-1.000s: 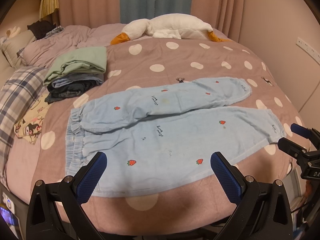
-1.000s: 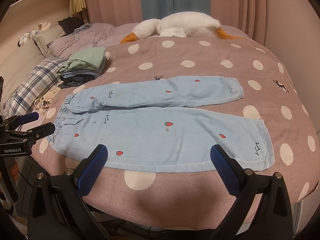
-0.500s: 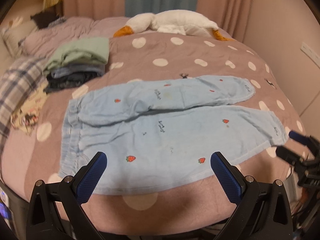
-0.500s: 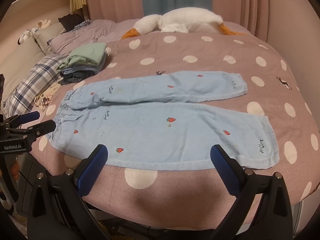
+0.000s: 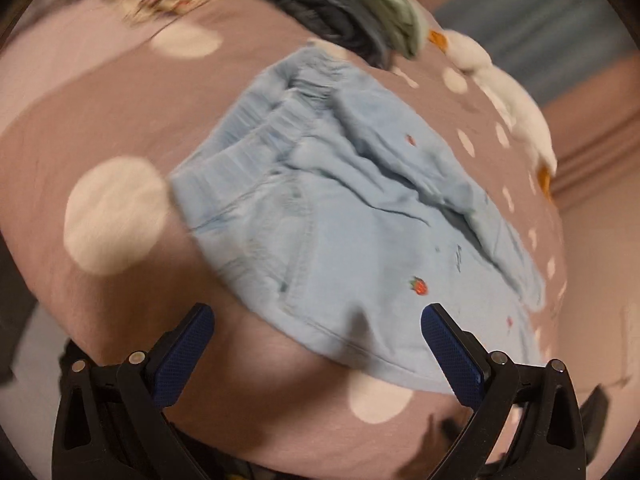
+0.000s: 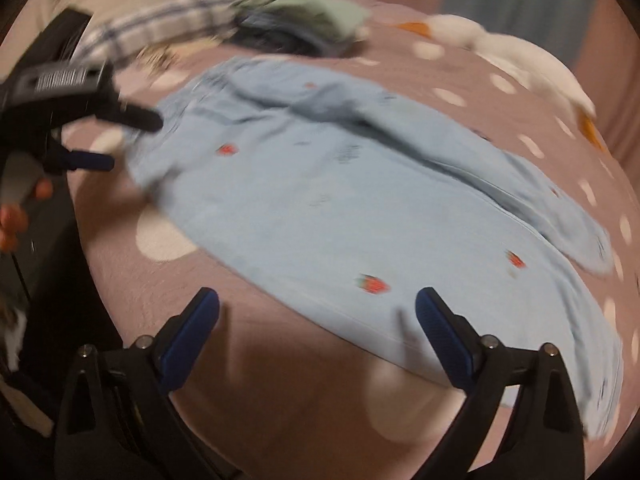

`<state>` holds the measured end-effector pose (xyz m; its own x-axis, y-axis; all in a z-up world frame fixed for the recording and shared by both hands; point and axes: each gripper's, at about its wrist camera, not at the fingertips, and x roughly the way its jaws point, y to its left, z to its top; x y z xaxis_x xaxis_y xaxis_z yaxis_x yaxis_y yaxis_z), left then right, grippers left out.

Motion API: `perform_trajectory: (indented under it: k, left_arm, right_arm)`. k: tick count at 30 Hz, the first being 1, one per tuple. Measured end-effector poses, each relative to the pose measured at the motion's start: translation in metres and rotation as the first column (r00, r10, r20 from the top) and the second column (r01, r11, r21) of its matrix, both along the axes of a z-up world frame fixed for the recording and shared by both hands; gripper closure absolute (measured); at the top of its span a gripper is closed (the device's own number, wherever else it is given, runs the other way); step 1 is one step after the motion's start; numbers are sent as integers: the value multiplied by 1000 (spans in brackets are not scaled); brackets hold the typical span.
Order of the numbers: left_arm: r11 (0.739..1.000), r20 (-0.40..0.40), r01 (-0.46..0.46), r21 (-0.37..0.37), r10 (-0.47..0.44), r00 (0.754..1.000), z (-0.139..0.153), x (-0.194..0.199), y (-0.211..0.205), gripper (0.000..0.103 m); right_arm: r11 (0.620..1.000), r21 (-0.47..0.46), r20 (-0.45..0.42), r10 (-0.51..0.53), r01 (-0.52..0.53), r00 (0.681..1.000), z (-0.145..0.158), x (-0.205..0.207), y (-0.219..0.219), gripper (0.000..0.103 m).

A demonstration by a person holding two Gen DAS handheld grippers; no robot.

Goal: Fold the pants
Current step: 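Grasp the elastic waistband of the light blue pants with the left tool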

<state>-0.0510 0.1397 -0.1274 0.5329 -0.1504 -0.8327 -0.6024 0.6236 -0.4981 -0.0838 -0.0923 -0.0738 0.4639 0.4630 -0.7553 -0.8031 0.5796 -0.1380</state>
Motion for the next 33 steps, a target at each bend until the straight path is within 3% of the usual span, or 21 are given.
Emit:
perform_trajectory:
  k: [2,4,8,9,12,14,15,17,18,23,27,30,33]
  left_arm:
    - [1000,38,-12,-12,13,999,-2,-1,0,0]
    - [1000,87,-25,-12,26,996,-3,3,1,0]
    - [997,137,-60,40,54,989,-11,10,16,4]
    - [996,137,-70,60,62,989,-11,12,19,7]
    - [988,93,-90,129,78,993,-11,16,27,33]
    - [984,64,-94,150,85,994,-9,15,33,61]
    - [982,53,-96,160,89,995,-9,13,37,66]
    - [984,49,-90,151,83,995,-10,8,44,76]
    - [986,55,-83,144,75,996,-11,4,46,76]
    - [985,59,-54,166,45,997,-5,-9,46,77]
    - [990,42,-31,140,25,999,-7,-9,49,76]
    - [975,14,-2,223,-1,1000,9,-14,42,71]
    - [936,19,23,352,-31,999,31,-22,35,64]
  right_arm:
    - [998,-16,35,56,-56,998,-6,-5,10,9]
    - [994,-36,91,110,-107,990,-11,-15,22,19]
    - [988,-22,178,151,-150,972,-10,-22,35,24]
    - [988,-14,183,154,-154,971,-10,-21,38,31]
    - [986,-10,188,164,-165,968,-10,-24,49,56]
    - [985,-19,196,172,-172,965,-10,-26,53,70]
    - [984,-20,195,178,-178,965,-10,-27,56,78]
    - [983,-26,192,183,-182,964,-7,-30,58,82]
    - [982,-33,189,191,-188,963,-5,-33,58,91]
    - [972,-30,159,233,-231,960,2,-43,52,97]
    - [972,-12,87,235,-235,968,-7,-42,46,99]
    - [975,104,-5,196,-194,981,9,-31,33,98]
    - [967,223,-62,137,-121,989,30,-10,18,87]
